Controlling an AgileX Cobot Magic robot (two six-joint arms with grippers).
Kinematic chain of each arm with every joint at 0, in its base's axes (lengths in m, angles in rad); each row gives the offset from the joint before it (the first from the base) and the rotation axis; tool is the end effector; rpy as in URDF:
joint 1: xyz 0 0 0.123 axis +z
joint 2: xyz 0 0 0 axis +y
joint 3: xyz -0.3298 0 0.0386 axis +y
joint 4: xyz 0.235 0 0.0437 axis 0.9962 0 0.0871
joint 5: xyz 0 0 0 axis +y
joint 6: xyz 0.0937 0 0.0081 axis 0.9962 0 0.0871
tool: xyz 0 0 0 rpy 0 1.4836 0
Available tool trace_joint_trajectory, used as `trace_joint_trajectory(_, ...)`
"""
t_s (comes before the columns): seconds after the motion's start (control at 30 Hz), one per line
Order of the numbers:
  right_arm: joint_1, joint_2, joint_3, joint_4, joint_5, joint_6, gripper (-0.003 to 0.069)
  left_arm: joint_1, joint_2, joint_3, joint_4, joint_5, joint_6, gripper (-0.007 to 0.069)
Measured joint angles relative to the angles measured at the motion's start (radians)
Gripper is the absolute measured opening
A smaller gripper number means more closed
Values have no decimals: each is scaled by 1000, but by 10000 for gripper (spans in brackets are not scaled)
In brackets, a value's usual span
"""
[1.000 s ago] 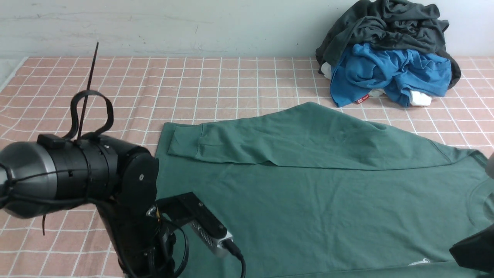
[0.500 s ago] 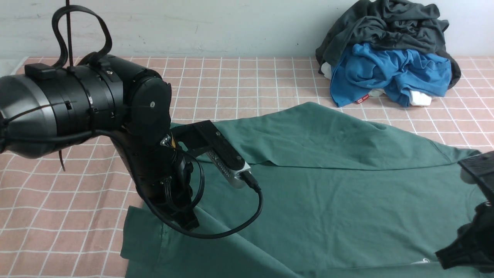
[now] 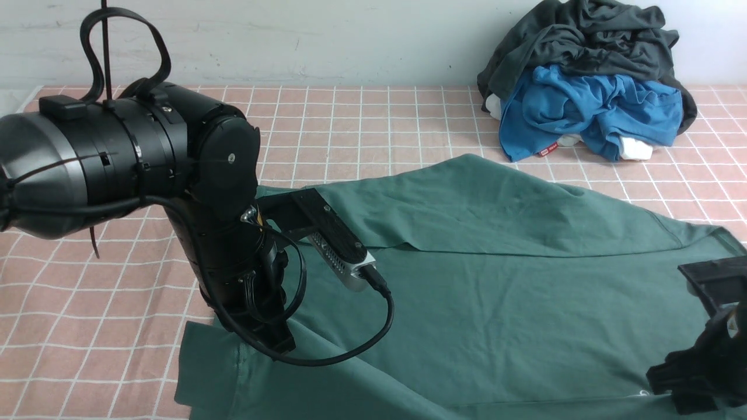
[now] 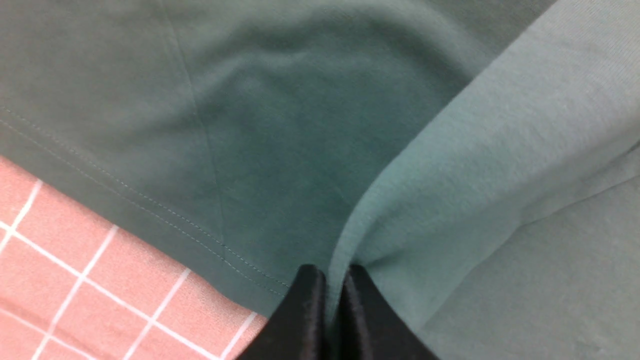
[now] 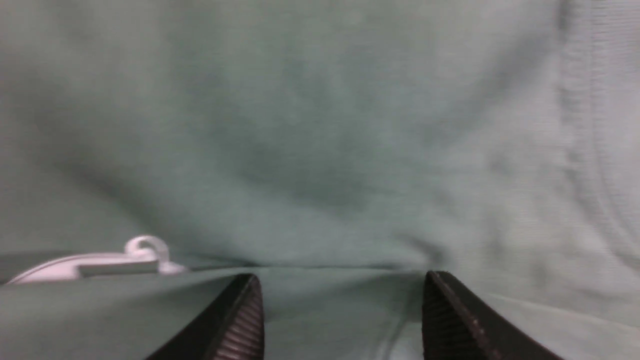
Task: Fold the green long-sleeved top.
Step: Use the left arm to drag and place the cuff at the centered position on the left edge of the fabric
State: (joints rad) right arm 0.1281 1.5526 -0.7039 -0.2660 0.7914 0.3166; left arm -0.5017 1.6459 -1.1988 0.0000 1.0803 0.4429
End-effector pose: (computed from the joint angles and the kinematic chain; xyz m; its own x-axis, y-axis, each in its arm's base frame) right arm 0.2243 0.0111 0.2137 -0.9982 -0.0027 -0.0592 0.0080 0.9835 -0.1808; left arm 0.2685 -0.1473 0.2935 -0.5793 0.8066 -0.1177 0.8071 0.5878 0.0558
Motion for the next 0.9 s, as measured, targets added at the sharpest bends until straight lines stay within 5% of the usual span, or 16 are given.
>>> trace_joint_trajectory(0.4, -1, 13, 0, -105, -15, 118, 398, 0, 0, 0, 0, -12, 0, 13)
trace_joint_trajectory(0.57, -1, 36, 0, -105, -17, 119, 269, 0, 0, 0, 0, -12, 0, 13)
trace_joint_trajectory(0.73, -1, 37, 0, -109, 8, 119, 46, 0, 0, 0, 0, -12, 0, 13)
trace_joint_trajectory(0.9, -1, 2, 0, -125, 48, 119, -10, 0, 0, -1, 0, -12, 0, 13)
